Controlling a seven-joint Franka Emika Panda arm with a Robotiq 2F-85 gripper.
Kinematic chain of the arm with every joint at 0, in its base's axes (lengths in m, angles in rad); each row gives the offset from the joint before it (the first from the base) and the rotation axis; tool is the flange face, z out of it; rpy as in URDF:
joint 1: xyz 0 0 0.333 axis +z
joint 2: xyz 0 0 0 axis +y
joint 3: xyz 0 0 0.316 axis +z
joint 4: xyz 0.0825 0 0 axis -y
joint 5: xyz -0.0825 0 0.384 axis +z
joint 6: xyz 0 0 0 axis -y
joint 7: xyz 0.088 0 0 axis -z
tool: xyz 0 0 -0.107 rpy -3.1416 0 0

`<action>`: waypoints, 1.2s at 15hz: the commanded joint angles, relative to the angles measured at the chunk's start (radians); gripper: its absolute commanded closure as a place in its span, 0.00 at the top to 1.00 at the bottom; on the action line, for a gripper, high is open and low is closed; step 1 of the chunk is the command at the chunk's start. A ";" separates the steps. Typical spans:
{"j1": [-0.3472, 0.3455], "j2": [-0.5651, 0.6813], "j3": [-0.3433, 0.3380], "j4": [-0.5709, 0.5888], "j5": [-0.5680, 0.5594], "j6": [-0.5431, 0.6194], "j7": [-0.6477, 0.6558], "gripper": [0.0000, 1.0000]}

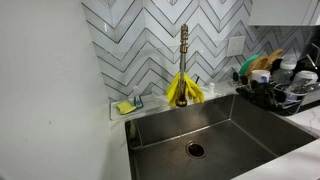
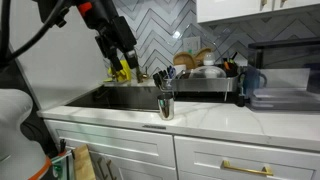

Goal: Put the contents of the silver cup into the sink

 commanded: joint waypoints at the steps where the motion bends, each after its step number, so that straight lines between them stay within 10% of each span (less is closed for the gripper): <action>1: 0.015 -0.001 -0.009 0.004 -0.010 -0.006 0.010 1.00; 8: 0.015 -0.001 -0.009 0.004 -0.009 -0.006 0.010 1.00; 18: -0.085 0.235 0.086 0.030 0.074 0.118 0.554 1.00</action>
